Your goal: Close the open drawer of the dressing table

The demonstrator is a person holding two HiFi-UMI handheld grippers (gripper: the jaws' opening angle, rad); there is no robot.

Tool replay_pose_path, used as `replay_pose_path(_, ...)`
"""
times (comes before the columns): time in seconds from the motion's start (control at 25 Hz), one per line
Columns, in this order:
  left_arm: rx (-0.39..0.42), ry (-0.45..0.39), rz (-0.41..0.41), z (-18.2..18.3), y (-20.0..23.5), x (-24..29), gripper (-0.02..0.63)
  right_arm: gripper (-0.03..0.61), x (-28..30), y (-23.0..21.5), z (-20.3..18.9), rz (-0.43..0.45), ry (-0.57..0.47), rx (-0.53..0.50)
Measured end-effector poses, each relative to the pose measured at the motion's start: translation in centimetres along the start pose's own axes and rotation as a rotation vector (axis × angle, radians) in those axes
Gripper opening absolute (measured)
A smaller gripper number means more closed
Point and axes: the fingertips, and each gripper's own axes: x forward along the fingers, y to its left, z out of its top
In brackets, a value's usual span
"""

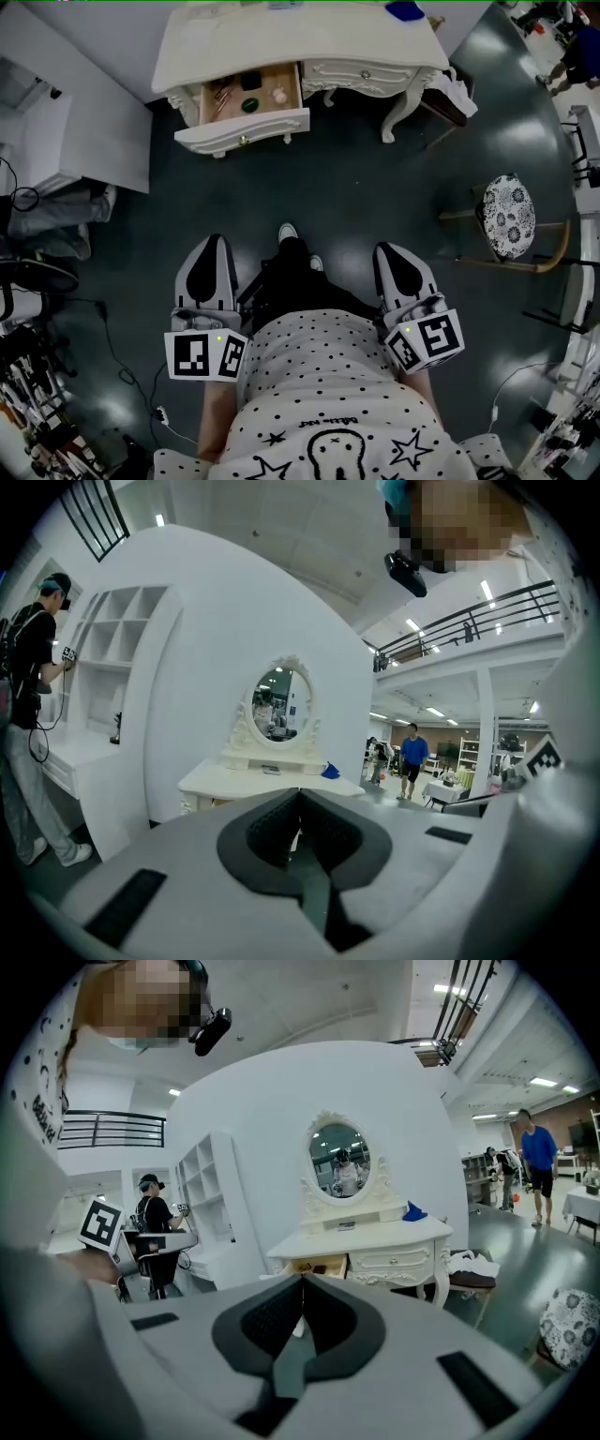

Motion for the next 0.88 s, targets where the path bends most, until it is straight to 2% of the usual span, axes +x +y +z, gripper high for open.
replay_pose_path(0.24,-0.011,0.026,0.012,0.2,0.4,2.9,0.014,0.009,2.2,-1.6,0.5,0.01,0.035,0.024)
replay_pose_path(0.44,-0.026,0.054,0.016,0.4,2.1,6.9,0.014,0.009,6.4,-2.8,1.5,0.021,0.064,0.034)
replay_pose_path(0.6,-0.029,0.05,0.014,2.0,4.3,11.2,0.014,0.009,11.0,-3.8,3.9,0.027,0.061,0.038)
replay_pose_path(0.88,-0.001,0.026,-0.039,4.9,8.1,18.6,0.014,0.009,18.0,-5.3,7.9,-0.006,0.032,0.037)
